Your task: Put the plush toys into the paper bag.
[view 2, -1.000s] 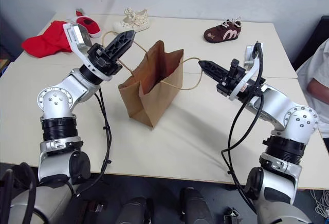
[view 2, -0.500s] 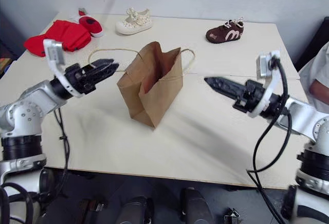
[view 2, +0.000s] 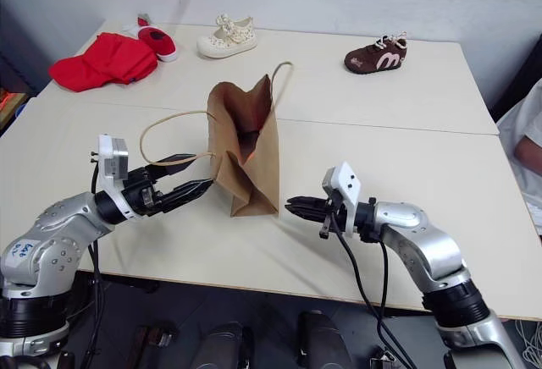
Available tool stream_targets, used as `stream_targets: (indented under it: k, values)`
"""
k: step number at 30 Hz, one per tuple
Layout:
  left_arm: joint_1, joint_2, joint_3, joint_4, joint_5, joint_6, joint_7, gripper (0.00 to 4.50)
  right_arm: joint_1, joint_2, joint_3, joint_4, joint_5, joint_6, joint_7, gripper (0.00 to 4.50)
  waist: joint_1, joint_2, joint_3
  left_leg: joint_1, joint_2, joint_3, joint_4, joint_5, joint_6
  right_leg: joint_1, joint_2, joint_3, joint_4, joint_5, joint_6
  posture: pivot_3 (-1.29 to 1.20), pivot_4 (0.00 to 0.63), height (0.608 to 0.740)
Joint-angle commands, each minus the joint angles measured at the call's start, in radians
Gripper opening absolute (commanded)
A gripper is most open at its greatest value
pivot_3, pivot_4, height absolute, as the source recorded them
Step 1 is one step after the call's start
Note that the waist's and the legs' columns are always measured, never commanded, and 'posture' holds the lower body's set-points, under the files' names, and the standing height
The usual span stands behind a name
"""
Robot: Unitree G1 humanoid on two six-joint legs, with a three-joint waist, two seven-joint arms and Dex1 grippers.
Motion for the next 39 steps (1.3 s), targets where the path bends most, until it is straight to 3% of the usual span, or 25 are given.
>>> stream_targets:
  k: [1, 14, 15, 19, 22, 28, 32, 39]
  values:
    - [-0.021, 0.01, 0.028, -0.043, -0.022, -0.001, 0.013, 4.5, -0.039, 0.038, -0.008, -0.008, -0.005, -0.018, 0.019, 0.05, 0.0, 0.0, 0.0, 0.0, 0.0, 0.0, 0.0, 0.0, 0.0, 0.0, 0.0, 0.0, 0.0, 0.0, 0.0, 0.0, 0.15, 0.74]
    - [-0.277, 0.192, 0.241, 0.182, -0.344, 0.295, -0.003, 4.5, -0.042, 0.074, -0.052, 0.043, -0.061, -0.039, 0.028, 0.05, -0.003, 0.0, 0.0, 0.0, 0.0, 0.0, 0.0, 0.0, 0.0, 0.0, 0.0, -0.001, 0.0, 0.0, 0.0, 0.0, 0.15, 0.74]
    - [-0.282, 0.218, 0.224, 0.194, -0.334, 0.311, -0.027, 4.5, -0.042, 0.078, -0.054, 0.046, -0.065, -0.043, 0.025, 0.05, -0.003, 0.0, 0.0, 0.0, 0.0, 0.0, 0.0, 0.0, 0.0, 0.0, 0.0, -0.001, 0.001, 0.0, 0.0, 0.0, 0.15, 0.74]
    - [-0.199, 0.346, 0.087, 0.186, -0.051, 0.096, -0.139, 4.5, -0.036, 0.094, -0.066, 0.044, -0.076, -0.065, 0.017, 0.05, -0.013, 0.0, 0.0, 0.0, 0.0, 0.0, 0.0, 0.0, 0.0, 0.0, 0.001, -0.001, 0.001, 0.0, 0.0, 0.0, 0.15, 0.74]
    - [-0.195, 0.302, 0.119, 0.226, -0.016, 0.033, -0.093, 4.5, -0.031, 0.119, -0.076, 0.043, -0.083, -0.096, 0.014, 0.05, -0.019, 0.0, 0.0, 0.0, 0.0, 0.0, -0.001, 0.0, -0.001, 0.0, 0.001, -0.001, 0.001, 0.0, -0.001, 0.0, 0.15, 0.74]
    - [0.011, 0.294, 0.137, 0.076, 0.002, 0.028, -0.13, 4.5, -0.049, 0.171, -0.081, 0.018, -0.069, -0.121, 0.014, 0.05, -0.03, 0.0, 0.0, 0.0, 0.001, 0.0, -0.002, 0.0, 0.0, -0.001, 0.001, 0.0, 0.003, -0.001, -0.001, 0.0, 0.15, 0.74]
    - [0.084, 0.186, 0.152, -0.085, -0.084, 0.076, -0.034, 4.5, -0.068, 0.189, -0.052, 0.026, -0.096, -0.117, 0.011, 0.05, -0.024, 0.0, 0.0, -0.001, 0.001, 0.0, -0.001, 0.0, 0.0, -0.001, 0.0, 0.0, 0.003, 0.0, -0.001, 0.0, 0.15, 0.74]
    - [0.112, -0.013, 0.047, -0.227, -0.014, 0.002, 0.126, 4.5, -0.104, 0.239, 0.01, 0.077, -0.174, -0.126, -0.007, 0.05, -0.024, -0.001, 0.0, 0.001, 0.0, 0.0, 0.0, 0.0, 0.0, 0.0, -0.001, 0.0, 0.003, 0.0, -0.001, 0.0, 0.15, 0.74]
